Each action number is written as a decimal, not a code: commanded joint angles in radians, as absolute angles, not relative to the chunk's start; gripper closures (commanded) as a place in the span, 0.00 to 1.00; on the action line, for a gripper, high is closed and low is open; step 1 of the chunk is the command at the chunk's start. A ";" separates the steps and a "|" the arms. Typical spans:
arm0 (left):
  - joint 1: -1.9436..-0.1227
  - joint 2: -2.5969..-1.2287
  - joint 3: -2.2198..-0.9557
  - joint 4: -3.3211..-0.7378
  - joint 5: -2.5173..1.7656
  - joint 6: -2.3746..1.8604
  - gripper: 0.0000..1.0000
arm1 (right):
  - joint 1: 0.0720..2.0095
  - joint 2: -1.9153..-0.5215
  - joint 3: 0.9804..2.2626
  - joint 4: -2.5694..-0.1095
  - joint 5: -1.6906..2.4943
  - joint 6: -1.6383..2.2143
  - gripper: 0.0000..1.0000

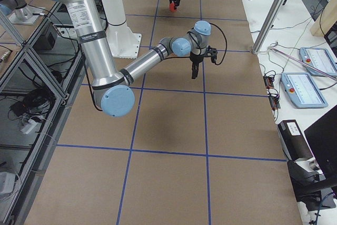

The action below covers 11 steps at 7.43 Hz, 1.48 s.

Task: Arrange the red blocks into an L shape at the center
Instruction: 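Grasp the red cube nearest the left gripper and lift it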

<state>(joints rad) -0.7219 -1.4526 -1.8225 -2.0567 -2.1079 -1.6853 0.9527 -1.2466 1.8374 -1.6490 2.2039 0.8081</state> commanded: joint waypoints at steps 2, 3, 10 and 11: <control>-0.721 -1.471 -1.851 -2.049 -2.137 -1.671 1.00 | 0.966 -1.247 1.841 -1.649 2.203 0.808 0.00; -0.715 -1.568 -1.858 -2.042 -2.207 -1.649 1.00 | 0.972 -1.258 1.841 -1.649 2.201 0.807 0.00; -0.595 -2.263 -1.675 -1.536 -2.011 -1.097 1.00 | 0.983 -1.282 1.836 -1.649 2.197 0.808 0.00; -0.600 -2.267 -1.678 -1.537 -2.010 -0.887 1.00 | 0.983 -1.282 1.838 -1.649 2.195 0.808 0.00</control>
<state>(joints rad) -0.5996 -2.2455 -1.6908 -1.5381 -2.0170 -1.0978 0.9820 -1.2816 1.8372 -1.6490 2.1977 0.8084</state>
